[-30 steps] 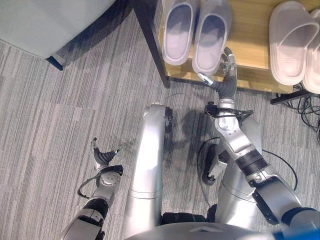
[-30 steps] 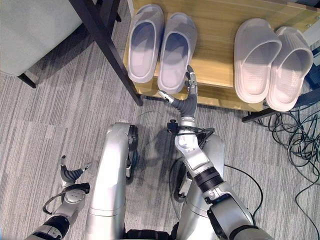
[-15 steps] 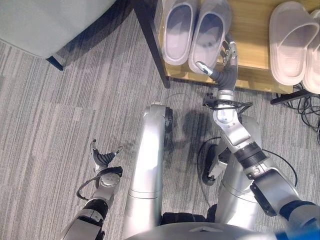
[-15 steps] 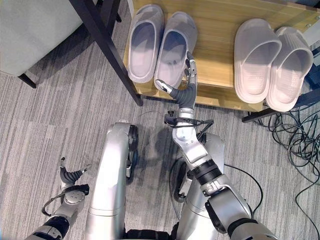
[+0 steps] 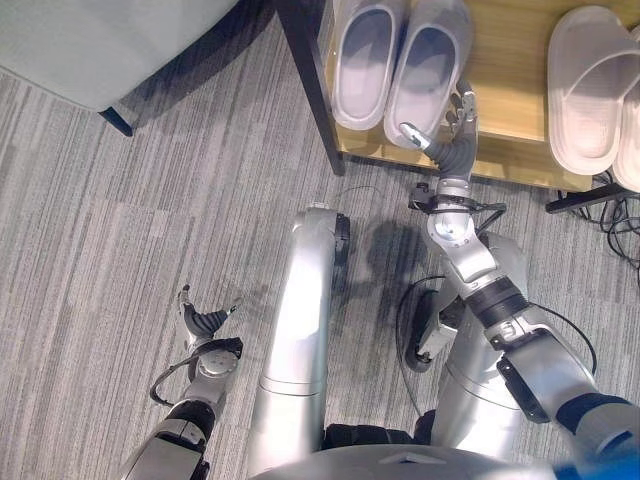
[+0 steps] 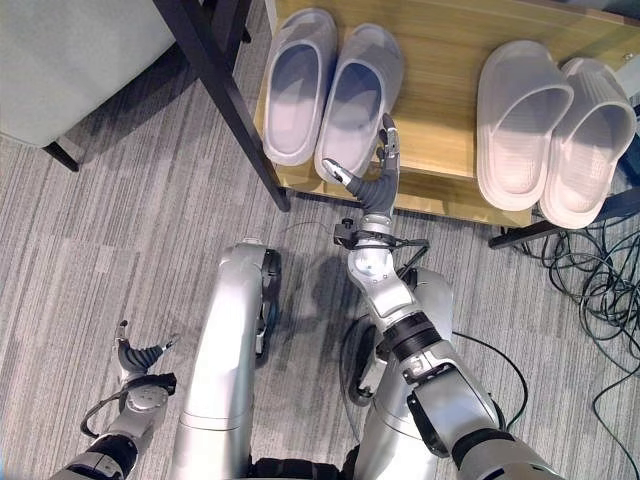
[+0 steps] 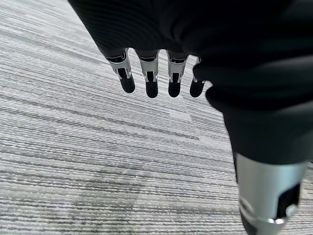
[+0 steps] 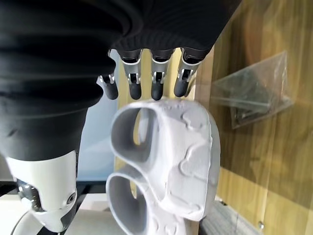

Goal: Arrange the slippers neatly on the shoe rack.

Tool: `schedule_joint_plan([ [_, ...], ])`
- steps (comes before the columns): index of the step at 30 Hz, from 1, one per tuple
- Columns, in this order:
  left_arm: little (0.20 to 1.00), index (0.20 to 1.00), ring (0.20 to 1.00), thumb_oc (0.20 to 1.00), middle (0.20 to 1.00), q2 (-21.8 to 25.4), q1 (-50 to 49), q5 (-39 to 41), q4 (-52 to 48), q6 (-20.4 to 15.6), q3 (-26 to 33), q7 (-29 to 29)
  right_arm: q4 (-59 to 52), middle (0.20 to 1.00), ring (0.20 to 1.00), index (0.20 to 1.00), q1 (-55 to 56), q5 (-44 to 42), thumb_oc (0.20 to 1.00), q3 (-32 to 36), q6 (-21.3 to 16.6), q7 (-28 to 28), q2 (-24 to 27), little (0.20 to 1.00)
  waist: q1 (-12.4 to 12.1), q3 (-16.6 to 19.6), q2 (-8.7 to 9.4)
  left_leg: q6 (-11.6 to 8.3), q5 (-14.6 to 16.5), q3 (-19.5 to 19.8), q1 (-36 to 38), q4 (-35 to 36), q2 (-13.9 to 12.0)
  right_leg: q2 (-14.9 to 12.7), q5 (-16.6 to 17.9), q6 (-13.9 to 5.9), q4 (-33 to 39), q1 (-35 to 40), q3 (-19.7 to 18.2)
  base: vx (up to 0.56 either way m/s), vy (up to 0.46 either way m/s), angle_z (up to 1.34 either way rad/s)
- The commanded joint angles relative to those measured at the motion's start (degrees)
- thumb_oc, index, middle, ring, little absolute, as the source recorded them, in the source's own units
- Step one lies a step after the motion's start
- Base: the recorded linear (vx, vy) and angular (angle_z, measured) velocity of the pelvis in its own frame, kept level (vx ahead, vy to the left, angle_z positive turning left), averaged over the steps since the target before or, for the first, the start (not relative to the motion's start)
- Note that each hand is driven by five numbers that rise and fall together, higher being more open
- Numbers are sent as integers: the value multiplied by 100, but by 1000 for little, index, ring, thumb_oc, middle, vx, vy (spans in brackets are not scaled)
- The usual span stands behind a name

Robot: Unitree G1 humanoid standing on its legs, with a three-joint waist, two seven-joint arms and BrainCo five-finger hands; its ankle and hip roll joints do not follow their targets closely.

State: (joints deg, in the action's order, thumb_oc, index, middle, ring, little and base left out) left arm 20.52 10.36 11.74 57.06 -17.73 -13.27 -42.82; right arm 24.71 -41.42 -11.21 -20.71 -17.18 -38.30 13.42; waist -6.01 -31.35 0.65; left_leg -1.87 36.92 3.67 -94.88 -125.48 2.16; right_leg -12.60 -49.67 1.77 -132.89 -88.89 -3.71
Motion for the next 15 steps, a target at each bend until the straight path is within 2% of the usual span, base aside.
schedule_joint_plan([
  [1,1000,1000,1000,1000,1000,117,-188,-126,38,-74,-247,-27,-266,1000,1000,1000,-632,-68,1000,-99,-166,75,-94,1000,-270,155,21,182,740,666,492,-212,226,-122,998,251,-78,35,-725,0,0,0],
  [10,1000,1000,1000,1000,1000,119,-219,-155,104,-126,-313,10,-13,1000,1000,1000,-889,-125,1000,-4,-181,25,-56,1000,-313,155,-14,160,746,671,492,-211,249,-125,1004,230,-91,66,-726,0,0,0],
  [15,1000,1000,1000,1000,1000,66,-221,-118,150,-114,-323,79,-80,1000,1000,1000,-857,-123,1000,65,-187,5,-8,1000,-300,155,22,154,753,674,492,-240,255,-132,1008,222,-93,88,-726,0,0,0],
])
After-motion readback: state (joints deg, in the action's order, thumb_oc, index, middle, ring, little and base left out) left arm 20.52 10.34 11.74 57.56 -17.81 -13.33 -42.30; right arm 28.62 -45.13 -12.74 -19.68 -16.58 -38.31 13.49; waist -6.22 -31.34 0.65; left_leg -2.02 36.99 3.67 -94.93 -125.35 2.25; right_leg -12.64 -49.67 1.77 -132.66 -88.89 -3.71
